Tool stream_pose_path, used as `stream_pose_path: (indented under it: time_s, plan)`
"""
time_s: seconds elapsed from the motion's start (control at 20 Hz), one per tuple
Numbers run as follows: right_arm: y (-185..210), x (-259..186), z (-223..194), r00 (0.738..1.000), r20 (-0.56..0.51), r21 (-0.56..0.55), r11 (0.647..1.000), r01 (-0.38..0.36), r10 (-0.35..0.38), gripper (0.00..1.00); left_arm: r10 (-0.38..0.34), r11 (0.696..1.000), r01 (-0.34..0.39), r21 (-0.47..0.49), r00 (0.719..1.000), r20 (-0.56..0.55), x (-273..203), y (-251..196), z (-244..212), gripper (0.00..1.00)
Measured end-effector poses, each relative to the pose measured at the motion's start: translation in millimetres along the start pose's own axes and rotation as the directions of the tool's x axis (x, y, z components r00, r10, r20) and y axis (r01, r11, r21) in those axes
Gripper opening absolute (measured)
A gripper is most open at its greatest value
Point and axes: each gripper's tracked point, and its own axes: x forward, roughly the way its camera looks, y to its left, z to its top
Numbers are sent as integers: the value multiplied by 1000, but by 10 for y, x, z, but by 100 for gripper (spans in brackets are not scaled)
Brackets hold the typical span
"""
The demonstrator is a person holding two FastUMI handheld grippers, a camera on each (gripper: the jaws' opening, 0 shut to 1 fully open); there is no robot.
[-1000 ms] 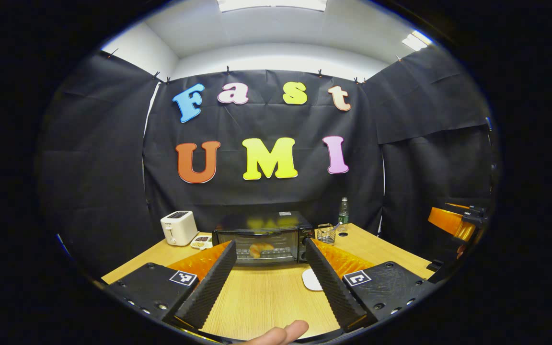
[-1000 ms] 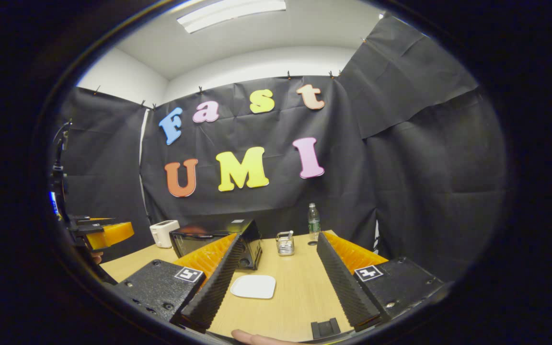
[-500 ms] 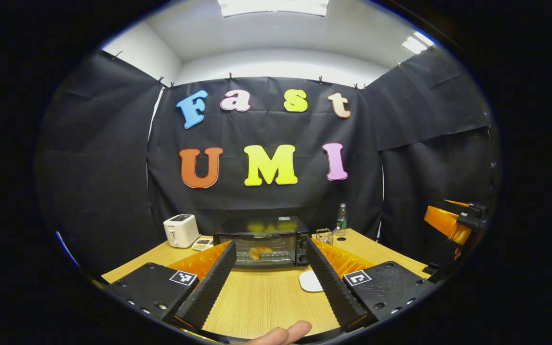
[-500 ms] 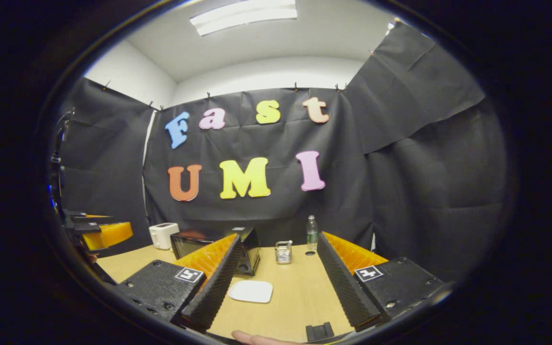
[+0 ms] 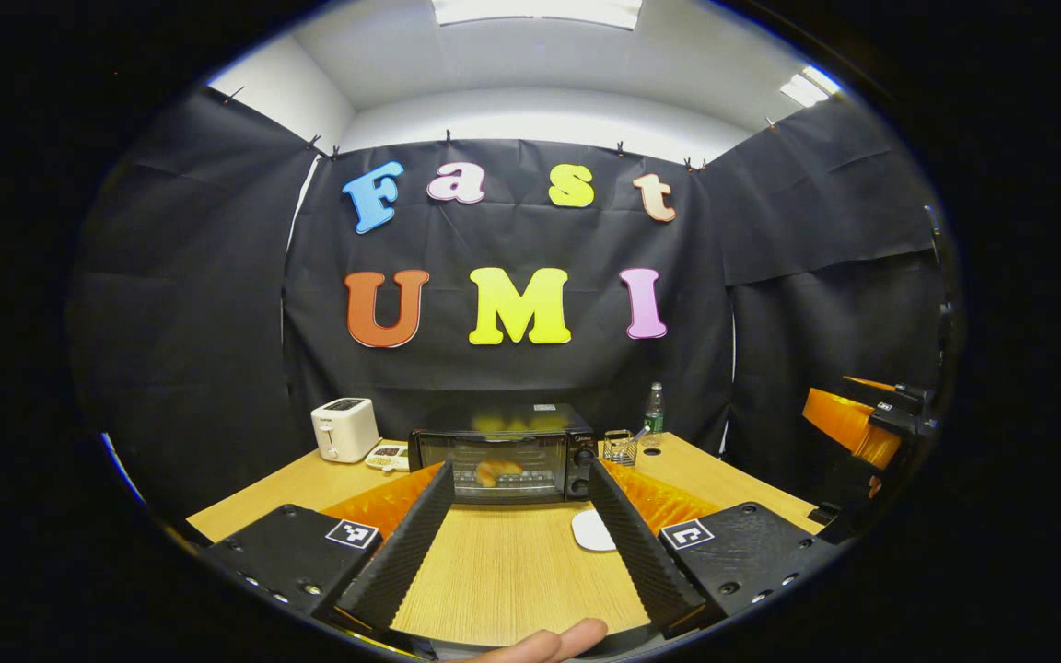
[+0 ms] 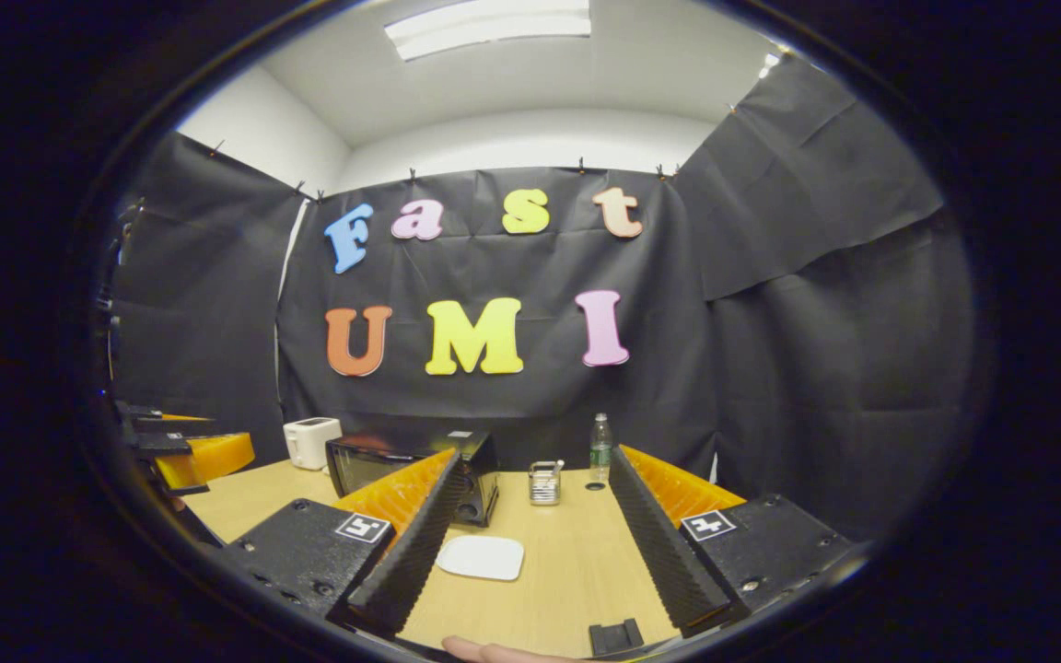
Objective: Open the electric oven with the left hand, put the food in, and close the electric oven.
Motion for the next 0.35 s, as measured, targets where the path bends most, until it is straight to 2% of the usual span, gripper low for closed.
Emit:
stream_pose_path:
  time_s: [0.35]
  plan:
    - [105, -57, 57, 999, 2, -14, 999, -36, 36, 96, 29, 999, -28, -43, 999, 24, -131, 57, 104, 95]
